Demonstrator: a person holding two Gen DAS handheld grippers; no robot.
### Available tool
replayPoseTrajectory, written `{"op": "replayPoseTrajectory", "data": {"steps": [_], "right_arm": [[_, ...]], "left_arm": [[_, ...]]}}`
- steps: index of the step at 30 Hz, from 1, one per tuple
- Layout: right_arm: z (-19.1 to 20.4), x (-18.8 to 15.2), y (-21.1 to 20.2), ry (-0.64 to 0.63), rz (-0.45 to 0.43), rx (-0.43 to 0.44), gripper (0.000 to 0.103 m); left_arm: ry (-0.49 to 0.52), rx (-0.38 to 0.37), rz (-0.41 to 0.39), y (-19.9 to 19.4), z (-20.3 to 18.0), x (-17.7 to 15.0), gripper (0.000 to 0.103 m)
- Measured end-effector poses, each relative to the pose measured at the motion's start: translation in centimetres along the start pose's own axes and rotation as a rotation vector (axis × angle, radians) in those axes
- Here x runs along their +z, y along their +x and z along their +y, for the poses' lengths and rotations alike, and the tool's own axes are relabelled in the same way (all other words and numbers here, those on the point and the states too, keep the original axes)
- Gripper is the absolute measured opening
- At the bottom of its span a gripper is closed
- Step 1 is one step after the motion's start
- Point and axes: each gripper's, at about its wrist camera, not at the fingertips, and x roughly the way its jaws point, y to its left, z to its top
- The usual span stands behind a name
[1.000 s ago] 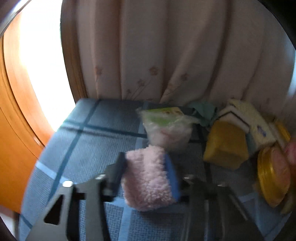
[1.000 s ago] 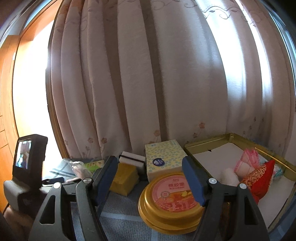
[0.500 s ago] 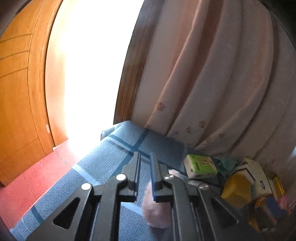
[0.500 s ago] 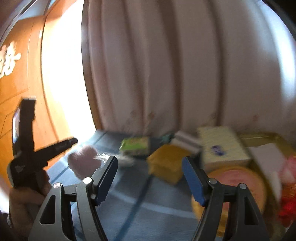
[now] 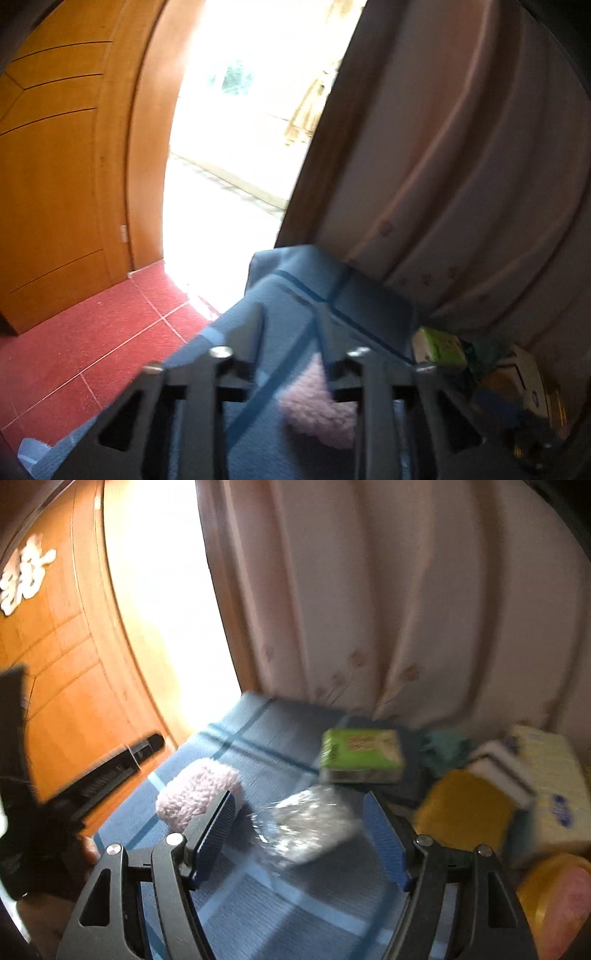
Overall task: Organize soft objects
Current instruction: 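Lower the left tool onto the pink fluffy puff and close it, then grasp the clear plastic bag with the right tool while the left tool holds the puff, then lift and carry the puff and plastic bag over the gold tray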
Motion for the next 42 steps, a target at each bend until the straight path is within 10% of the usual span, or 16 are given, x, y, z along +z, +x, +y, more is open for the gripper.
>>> {"op": "replayPoseTrajectory", "data": {"steps": [5, 15, 19, 25, 33, 42], "right_arm": [[1.1, 0.0, 4.4, -0.047, 0.125, -0.069, 0.074], [0.1, -0.5, 5.5, -0.075, 0.197, -0.094, 0.054], [-0.8, -1.2, 3.7, -0.045, 0.169, -0.064, 0.048], [-1.1, -1.8, -2.3, -0.042, -0.104, -0.093, 0.048], [-0.9, -3.2, -6.5, -0.078, -0.25, -0.181, 0.048], [-2.1, -3.6, -7.5, -0.022, -0.257, -0.155, 0.048]], "left_arm": [[0.01, 0.06, -0.029, -0.2, 0.1, 0.1, 0.066], [0.143, 0.025, 0.003, -0.8, -1.9, -0.5, 0.066], [0.259, -0.025, 0.03, -0.9, -3.8, -1.2, 0.072], [0.312, -0.067, 0.132, 0.1, -4.9, -2.2, 0.072], [0.313, -0.018, 0.278, 1.9, -5.1, -2.9, 0.067], [0.207, -0.038, 0.274, 1.7, -3.2, -2.5, 0.029]]}}
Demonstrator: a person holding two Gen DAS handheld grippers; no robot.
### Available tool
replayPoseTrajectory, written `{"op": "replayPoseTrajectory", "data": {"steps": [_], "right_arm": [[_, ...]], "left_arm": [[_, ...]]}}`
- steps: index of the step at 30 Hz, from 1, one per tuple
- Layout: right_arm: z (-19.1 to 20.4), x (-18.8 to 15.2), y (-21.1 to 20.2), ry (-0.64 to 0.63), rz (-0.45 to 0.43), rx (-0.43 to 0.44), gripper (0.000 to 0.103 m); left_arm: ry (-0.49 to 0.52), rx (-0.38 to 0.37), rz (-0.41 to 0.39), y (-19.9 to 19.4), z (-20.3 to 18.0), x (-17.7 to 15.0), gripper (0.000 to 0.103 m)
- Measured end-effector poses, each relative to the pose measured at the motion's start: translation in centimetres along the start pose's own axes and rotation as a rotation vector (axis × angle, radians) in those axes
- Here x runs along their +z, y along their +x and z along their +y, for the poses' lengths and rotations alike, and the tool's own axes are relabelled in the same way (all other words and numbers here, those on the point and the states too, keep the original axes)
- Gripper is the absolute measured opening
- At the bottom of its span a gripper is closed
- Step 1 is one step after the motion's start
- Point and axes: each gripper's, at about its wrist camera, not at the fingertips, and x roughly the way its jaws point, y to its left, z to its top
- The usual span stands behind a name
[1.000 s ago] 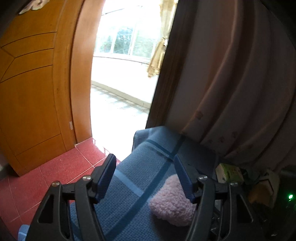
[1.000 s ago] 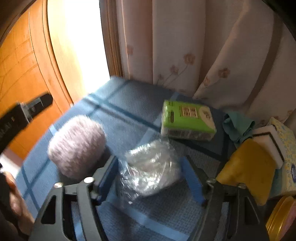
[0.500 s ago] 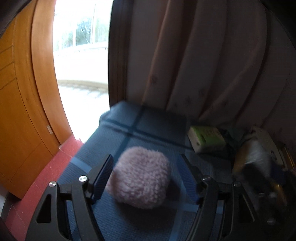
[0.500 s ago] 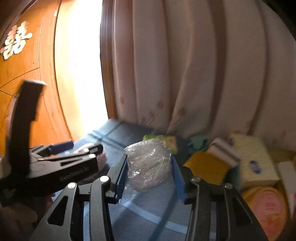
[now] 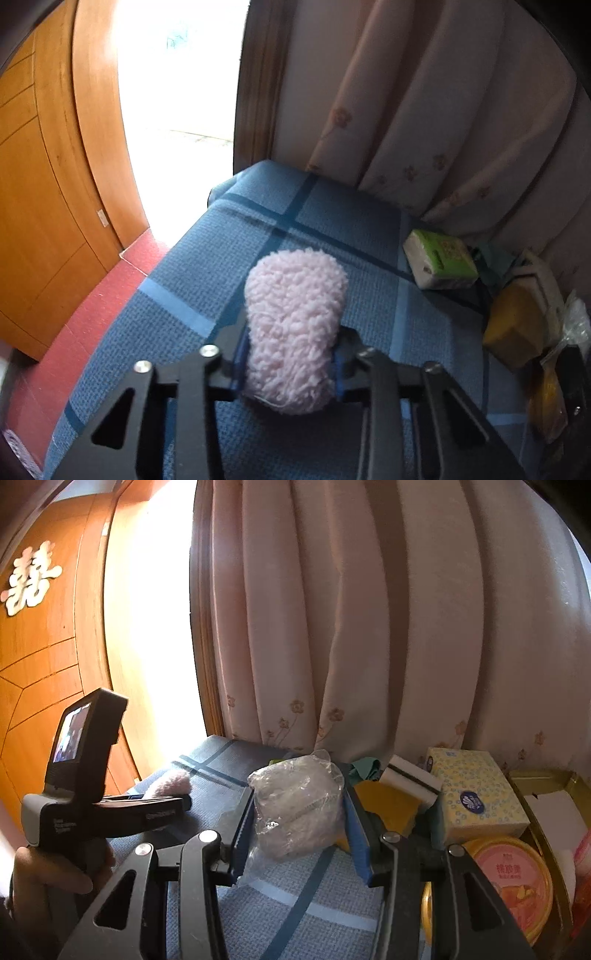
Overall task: Organize soft objects
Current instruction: 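Lift and carry the puff and plastic bag over the gold tray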
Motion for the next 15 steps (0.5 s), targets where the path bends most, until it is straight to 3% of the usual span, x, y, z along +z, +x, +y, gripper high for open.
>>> {"op": "replayPoseTrajectory", "data": {"steps": [4, 8, 15], "right_arm": [[0.1, -0.2, -0.3, -0.009, -0.029, -0.021, 0.048], [0.9, -0.2, -1.2, -0.067, -0.077, -0.063, 0.048], [0.9, -0.3, -2.0, -0.082, -0.092, -0.073, 0.048]], "left_arm": [[-0.074, -0.032, -0.056, -0.8, 1.1, -0.2, 0.027], [-0.114, -0.006, -0.144, -2.6, 1.6, -0.6, 0.027], [-0.066, 0.079, -0.293, -5.7, 0.1, -1.5, 0.027]]}}
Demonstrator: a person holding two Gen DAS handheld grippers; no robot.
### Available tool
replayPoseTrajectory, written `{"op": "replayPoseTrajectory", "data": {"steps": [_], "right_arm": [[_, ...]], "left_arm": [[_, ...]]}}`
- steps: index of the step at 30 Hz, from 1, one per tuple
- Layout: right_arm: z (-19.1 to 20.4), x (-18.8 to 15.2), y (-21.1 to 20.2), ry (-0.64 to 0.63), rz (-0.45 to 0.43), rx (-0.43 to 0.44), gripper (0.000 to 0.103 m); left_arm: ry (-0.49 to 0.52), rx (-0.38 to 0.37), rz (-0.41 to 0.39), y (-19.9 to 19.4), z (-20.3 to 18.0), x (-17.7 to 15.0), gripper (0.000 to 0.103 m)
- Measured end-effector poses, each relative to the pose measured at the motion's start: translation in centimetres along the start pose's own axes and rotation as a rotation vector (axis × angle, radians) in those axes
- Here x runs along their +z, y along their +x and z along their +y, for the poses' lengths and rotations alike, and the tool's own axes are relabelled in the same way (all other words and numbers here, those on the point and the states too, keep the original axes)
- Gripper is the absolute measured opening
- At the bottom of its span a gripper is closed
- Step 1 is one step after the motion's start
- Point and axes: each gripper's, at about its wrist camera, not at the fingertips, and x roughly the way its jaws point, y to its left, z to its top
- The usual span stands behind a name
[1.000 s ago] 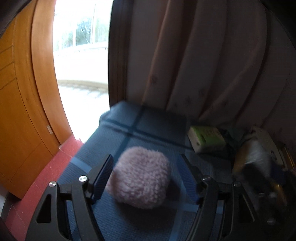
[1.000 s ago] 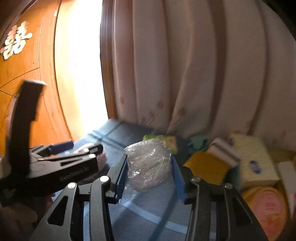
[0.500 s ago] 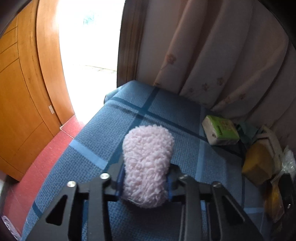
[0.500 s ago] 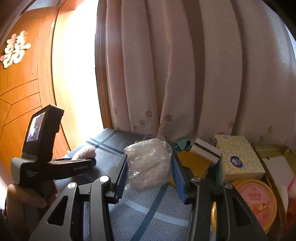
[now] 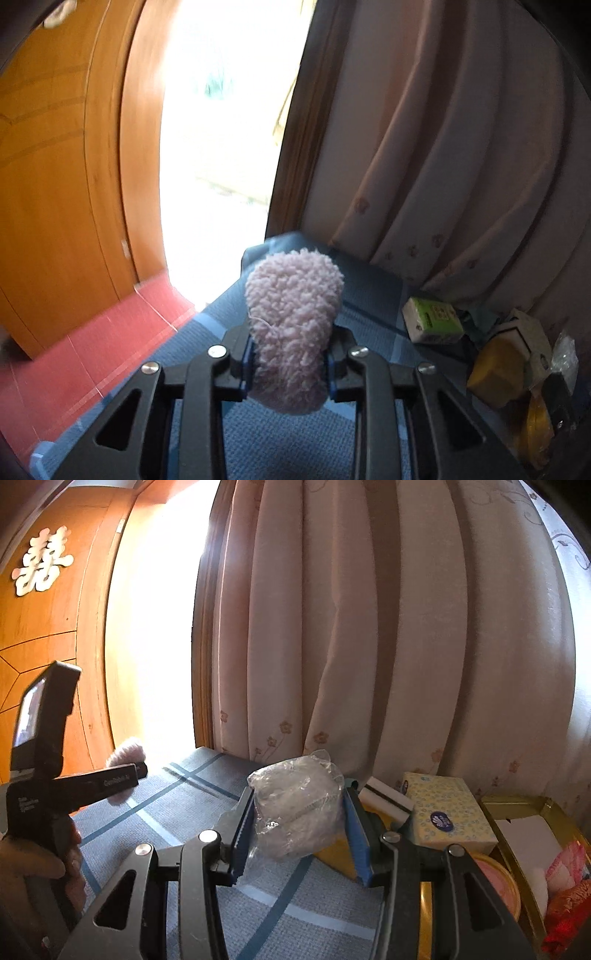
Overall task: Organize soft objects
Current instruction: 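Lift and carry the puff and plastic bag over the gold tray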
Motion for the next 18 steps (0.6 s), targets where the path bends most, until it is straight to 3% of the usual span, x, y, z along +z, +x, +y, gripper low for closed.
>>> {"op": "replayPoseTrajectory", "data": {"steps": [10, 18], "right_arm": [[-0.4, -0.6, -1.5, -0.043, -0.037, -0.031, 0.048], [-2.3, -1.3, -2.9, -0.019, -0.057, -0.05, 0.048]], "left_arm": [[0.15, 0.077, -0.152, -3.2, -3.9, -1.3, 0.027], [0.158, 0.043, -0.16, -4.6, -5.5, -2.8, 0.027]]}}
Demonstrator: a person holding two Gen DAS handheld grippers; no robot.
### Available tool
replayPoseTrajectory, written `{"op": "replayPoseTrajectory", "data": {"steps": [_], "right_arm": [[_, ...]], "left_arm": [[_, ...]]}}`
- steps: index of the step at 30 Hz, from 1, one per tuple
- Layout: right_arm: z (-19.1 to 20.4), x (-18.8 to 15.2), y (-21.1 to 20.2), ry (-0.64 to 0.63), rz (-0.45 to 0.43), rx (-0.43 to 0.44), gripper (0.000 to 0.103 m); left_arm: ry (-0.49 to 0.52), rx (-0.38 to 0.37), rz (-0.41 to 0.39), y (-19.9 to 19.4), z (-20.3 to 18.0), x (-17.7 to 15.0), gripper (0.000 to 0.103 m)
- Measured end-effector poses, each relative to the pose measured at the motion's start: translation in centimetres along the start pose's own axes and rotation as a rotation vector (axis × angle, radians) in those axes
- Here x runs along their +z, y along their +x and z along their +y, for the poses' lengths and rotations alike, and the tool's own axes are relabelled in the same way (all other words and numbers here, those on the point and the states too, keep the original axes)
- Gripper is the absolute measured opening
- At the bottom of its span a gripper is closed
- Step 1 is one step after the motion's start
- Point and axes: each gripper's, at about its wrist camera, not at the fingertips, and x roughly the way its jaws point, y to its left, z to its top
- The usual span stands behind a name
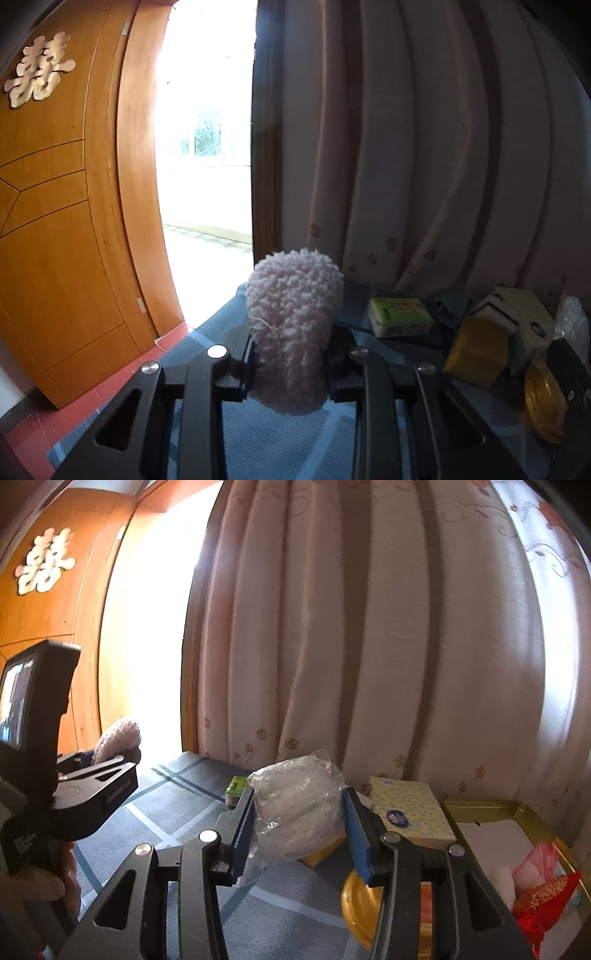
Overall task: Organize soft objects
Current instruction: 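Lift and carry the puff and plastic bag over the gold tray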
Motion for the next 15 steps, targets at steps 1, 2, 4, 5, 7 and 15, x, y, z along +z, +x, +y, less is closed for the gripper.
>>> {"op": "replayPoseTrajectory", "data": {"steps": [1, 2, 4, 5, 7, 15], "right_arm": [[-0.4, -0.1, -0.2, 0.012, -0.001, -0.004, 0.048], [-0.8, -0.2, -0.3, 0.022, -0.003, -0.008, 0.048], [-1.5, -0.3, -0.5, 0.039, -0.005, -0.017, 0.048], [-2.0, -0.5, -0.7, 0.052, -0.006, -0.021, 0.048], [-2.6, -0.7, -0.8, 0.068, -0.006, -0.028, 0.048], [-4.4, -1.1, -1.9, 0.09, -0.019, -0.075, 0.048]], "left_arm": [[0.002, -0.003, -0.006, -0.3, -0.2, -0.1, 0.027], [0.009, -0.006, -0.015, -0.6, -0.5, -0.2, 0.027], [0.023, -0.01, -0.021, -0.9, -1.0, -0.4, 0.027], [0.028, -0.014, -0.023, -1.3, -1.4, -0.6, 0.027], [0.031, -0.025, -0.023, -1.8, -1.8, -0.7, 0.027], [0.056, -0.073, -0.029, -2.0, -3.0, -0.9, 0.027]]}}
